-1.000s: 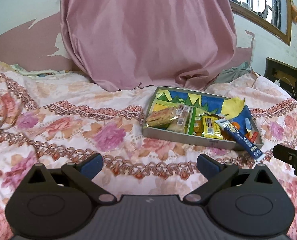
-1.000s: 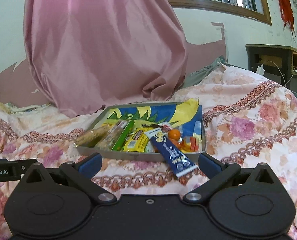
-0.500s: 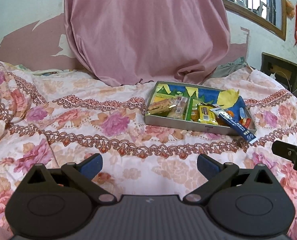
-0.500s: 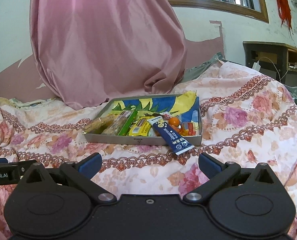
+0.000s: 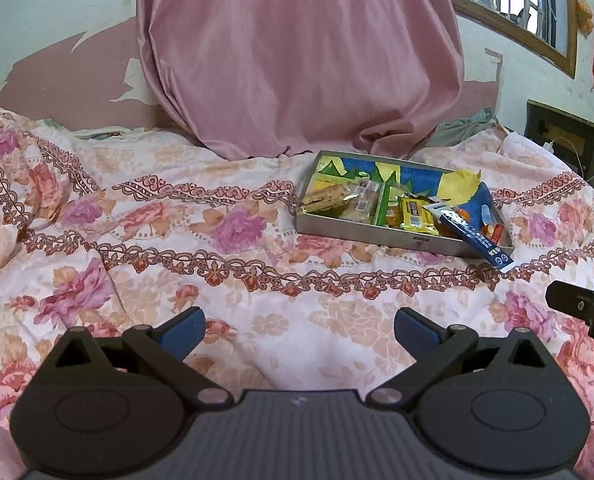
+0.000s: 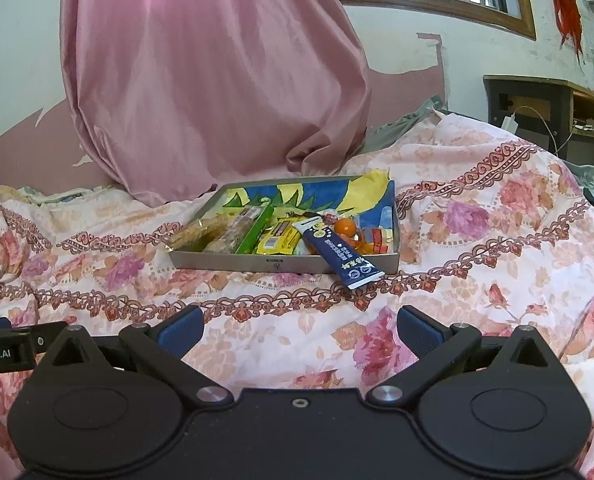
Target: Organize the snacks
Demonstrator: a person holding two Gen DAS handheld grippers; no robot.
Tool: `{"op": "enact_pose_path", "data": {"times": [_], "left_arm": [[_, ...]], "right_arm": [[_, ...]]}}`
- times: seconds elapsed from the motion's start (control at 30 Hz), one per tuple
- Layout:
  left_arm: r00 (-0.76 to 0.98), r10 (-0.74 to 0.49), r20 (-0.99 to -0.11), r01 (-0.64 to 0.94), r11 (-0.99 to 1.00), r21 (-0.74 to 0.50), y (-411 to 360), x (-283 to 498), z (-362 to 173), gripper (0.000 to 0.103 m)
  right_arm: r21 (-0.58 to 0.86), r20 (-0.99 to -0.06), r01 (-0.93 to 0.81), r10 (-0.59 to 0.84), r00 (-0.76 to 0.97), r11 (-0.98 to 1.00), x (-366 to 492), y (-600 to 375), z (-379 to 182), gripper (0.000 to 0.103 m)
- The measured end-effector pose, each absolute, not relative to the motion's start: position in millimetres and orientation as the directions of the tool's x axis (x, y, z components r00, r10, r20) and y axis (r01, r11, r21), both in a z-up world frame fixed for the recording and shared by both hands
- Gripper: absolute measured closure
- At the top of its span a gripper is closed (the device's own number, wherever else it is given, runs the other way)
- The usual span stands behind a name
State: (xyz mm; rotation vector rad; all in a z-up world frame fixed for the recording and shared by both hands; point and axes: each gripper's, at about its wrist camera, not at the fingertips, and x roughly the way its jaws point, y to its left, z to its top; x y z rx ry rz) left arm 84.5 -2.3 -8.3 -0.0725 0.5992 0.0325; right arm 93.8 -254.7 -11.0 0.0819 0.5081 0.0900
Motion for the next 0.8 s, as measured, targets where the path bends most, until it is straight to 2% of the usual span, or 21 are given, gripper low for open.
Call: {"op": "enact_pose_path", "data": {"times": [0.8], "left_arm": [[0.823, 0.009, -0.568, -0.052, 0.997, -0.060, -2.3, 85.1, -10.4, 0.001]], "right_arm": [[0.097, -0.504, -0.075, 0.114, 0.856, 0.992, 97.9, -252.0, -17.8, 0.001]]}}
